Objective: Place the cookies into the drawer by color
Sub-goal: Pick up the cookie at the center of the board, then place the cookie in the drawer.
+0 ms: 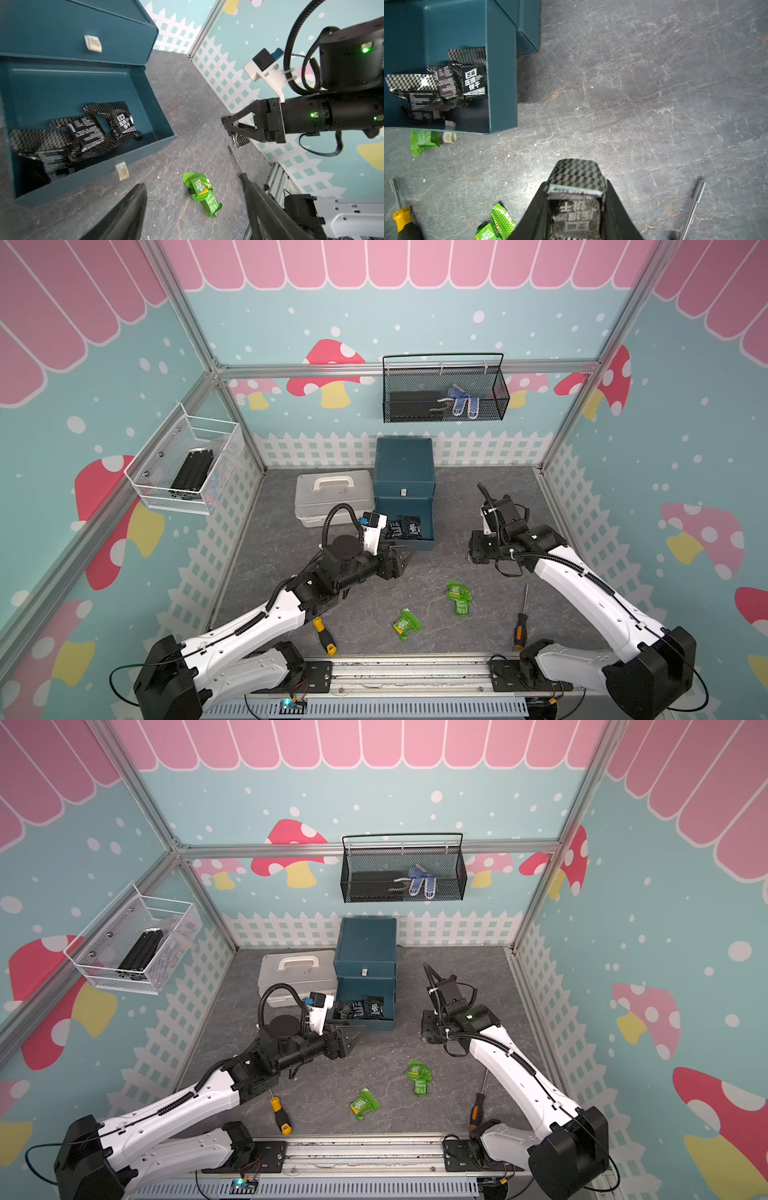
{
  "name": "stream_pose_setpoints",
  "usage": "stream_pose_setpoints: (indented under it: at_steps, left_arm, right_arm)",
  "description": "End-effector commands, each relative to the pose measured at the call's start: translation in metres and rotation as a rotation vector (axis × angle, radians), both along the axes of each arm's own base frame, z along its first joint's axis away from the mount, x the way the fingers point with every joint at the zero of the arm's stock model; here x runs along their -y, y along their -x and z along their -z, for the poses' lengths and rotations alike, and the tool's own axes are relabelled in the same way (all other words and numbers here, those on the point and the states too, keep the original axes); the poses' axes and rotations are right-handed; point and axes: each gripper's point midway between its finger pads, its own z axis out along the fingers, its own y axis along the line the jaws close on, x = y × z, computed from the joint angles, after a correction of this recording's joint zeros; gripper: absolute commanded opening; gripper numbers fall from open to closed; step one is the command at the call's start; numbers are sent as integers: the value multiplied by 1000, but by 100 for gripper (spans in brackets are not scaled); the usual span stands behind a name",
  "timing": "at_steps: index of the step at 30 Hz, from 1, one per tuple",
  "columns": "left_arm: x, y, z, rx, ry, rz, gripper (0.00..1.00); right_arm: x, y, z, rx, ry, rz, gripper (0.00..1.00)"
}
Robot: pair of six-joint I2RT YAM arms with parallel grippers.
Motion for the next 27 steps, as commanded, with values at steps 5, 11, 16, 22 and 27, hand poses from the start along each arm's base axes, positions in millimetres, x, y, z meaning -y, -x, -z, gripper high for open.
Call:
stream_pose_setpoints:
  at_steps: [5, 11, 16, 22, 27]
  left_arm:
    - [-22, -28, 3, -50, -10, -65, 79]
    - [-43, -41, 9, -60, -88, -164, 79]
    - [-49, -49, 15, -75, -92, -184, 79]
    - [-47, -57, 29, -93, -110, -191, 79]
    - [-44, -64, 42, -114, -125, -196, 79]
  right_arm:
    - [-64, -40, -16, 31, 1, -133, 28]
    - [-112, -61, -20, 43, 16, -221, 28]
    - [-135, -74, -2, 16, 37, -254, 27]
    - [-147, -93, 11, 20, 49, -254, 27]
    - [-152, -104, 32, -7, 85, -244, 27]
